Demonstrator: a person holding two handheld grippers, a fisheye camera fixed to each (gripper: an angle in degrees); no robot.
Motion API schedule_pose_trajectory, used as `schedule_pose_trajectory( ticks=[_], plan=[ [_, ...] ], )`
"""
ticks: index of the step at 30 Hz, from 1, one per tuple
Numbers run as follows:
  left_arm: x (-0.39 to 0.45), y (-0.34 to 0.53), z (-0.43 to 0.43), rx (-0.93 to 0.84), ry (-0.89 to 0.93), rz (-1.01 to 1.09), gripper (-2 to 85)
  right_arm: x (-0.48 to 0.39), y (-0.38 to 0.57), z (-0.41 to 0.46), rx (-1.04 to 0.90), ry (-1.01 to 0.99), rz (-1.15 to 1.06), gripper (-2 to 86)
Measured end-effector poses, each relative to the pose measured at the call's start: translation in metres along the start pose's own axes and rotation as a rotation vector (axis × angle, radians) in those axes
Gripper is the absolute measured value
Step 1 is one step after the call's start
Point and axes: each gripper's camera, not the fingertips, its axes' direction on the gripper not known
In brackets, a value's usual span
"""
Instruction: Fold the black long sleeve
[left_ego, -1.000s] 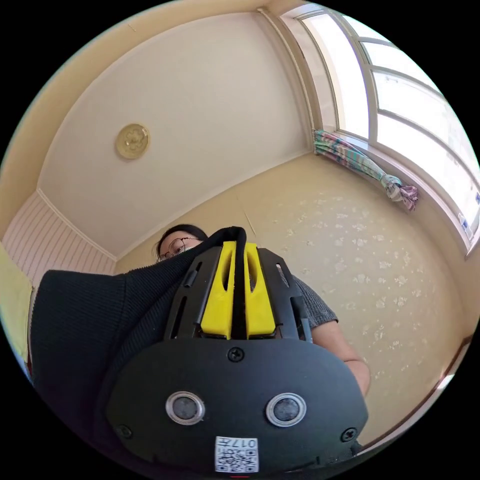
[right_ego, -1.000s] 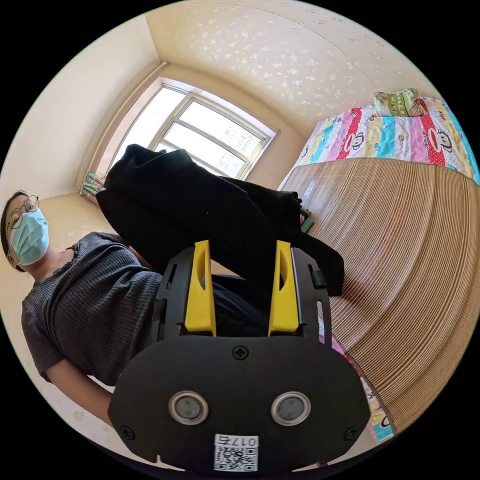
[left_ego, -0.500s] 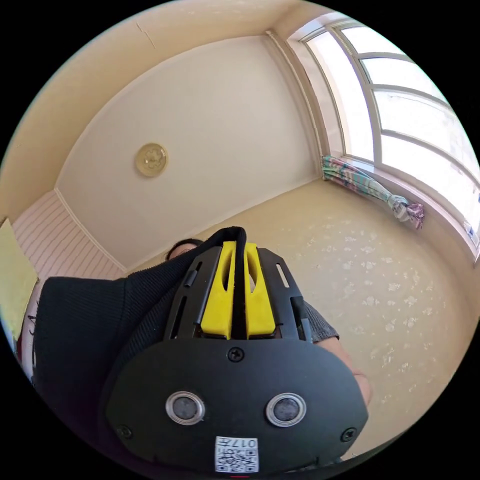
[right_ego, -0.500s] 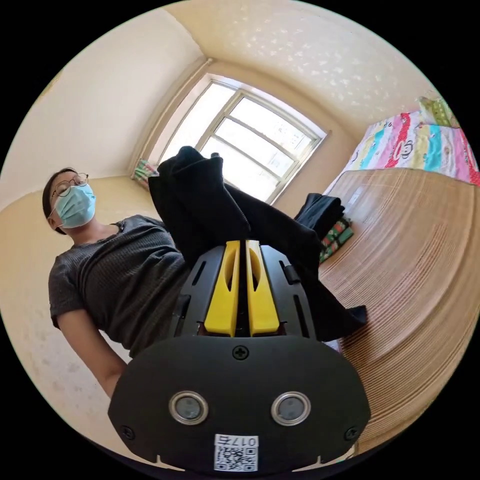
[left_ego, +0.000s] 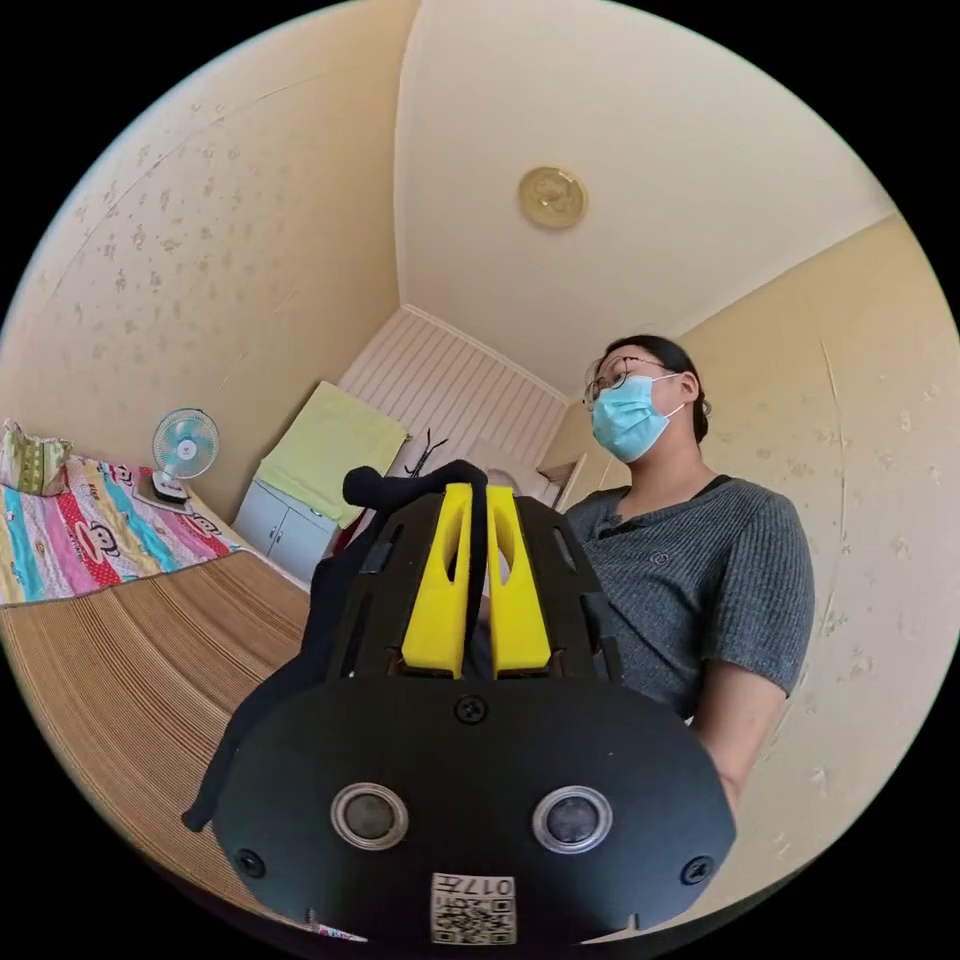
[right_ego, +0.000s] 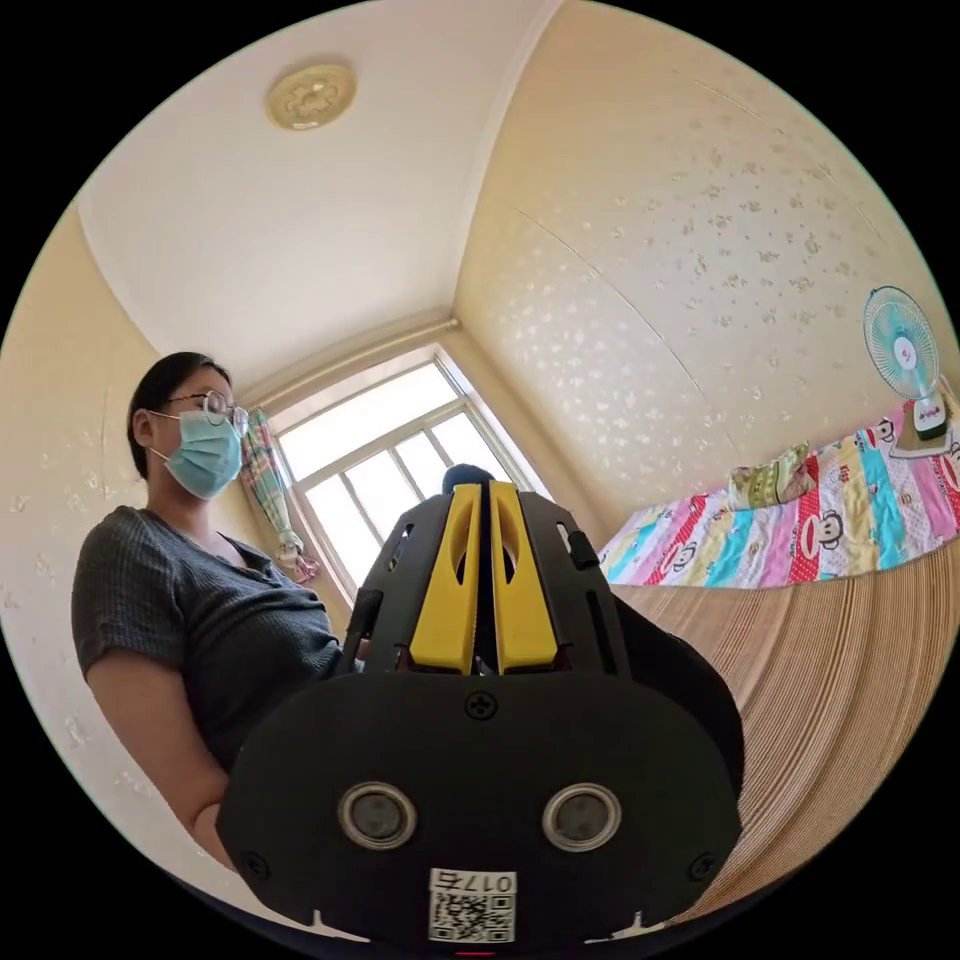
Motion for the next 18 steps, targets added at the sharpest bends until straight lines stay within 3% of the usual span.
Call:
schedule_pose_trajectory(
  ticks=[3, 7, 10, 11, 14, 18],
  plan=[
    [-0.010, -0.020, 0.018, -0.026, -0.066, -0.031, -0.2, -0.015, -0.021, -0.001, 0.013, -0.046, -0.024, 1.9],
    [-0.058, -0.057, 0.034, -0.059, -0.225, -0.122, -0.2, -0.014, -0.063, 0.030, -0.083, 0.246, -0.027, 1.8],
    [-0.144, -0.094, 0.056, -0.183, -0.465, -0.248, 0.1, 0.042, -0.096, 0.091, -0.308, 0.656, 0.031, 1.8],
    [-0.198, -0.103, 0.065, -0.241, -0.579, -0.400, 0.3, 0.085, -0.102, 0.125, -0.453, 0.800, 0.066, 1.8],
    [-0.309, -0.093, 0.071, -0.253, -0.845, -0.732, 1.1, 0.195, -0.083, 0.189, -0.763, 0.975, 0.251, 1.7],
    [-0.359, -0.044, 0.086, -0.348, -1.131, -0.818, 3.3, 0.256, -0.017, 0.229, -0.958, 1.042, 0.439, 1.1]
  ],
)
